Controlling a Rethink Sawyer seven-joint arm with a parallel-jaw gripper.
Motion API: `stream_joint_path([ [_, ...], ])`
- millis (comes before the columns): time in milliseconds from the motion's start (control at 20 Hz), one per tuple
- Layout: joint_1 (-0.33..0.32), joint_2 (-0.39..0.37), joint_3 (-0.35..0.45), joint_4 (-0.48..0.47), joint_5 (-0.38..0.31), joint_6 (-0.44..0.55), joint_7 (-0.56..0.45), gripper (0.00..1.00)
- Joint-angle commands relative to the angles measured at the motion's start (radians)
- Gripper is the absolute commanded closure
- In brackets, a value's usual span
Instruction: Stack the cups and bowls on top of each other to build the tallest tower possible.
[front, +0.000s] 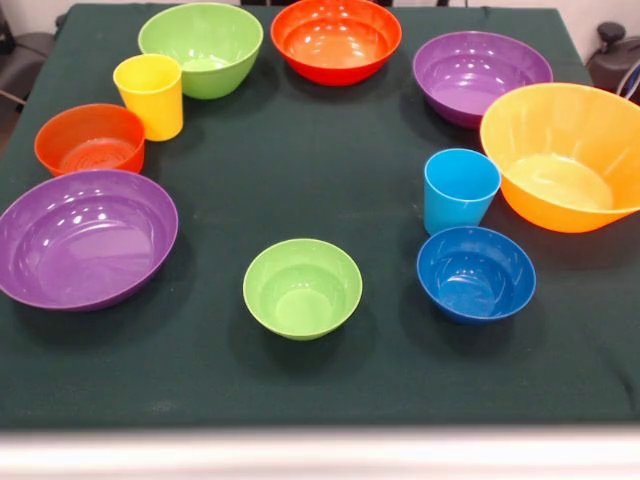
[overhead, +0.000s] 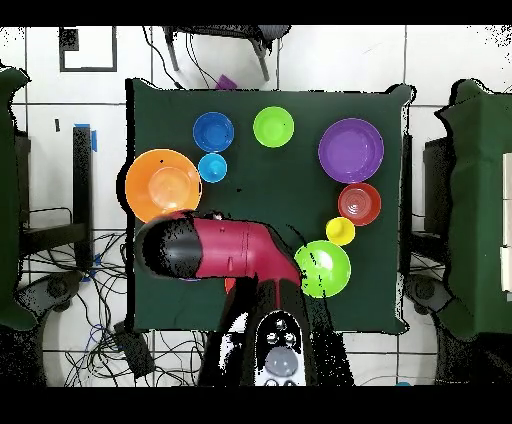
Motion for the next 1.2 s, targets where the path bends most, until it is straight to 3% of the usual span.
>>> stream_joint_path([
  [50,-0.034,0.156,0.063,-0.137,-0.054,0.035,0.043,0.00],
  [550,-0.078,0.268,0.089,-0.278,-0.064,0.031,-0.005,0.00],
  [1200,-0.128,0.506,0.136,-0.583,-0.076,0.087,-0.096,0.00],
])
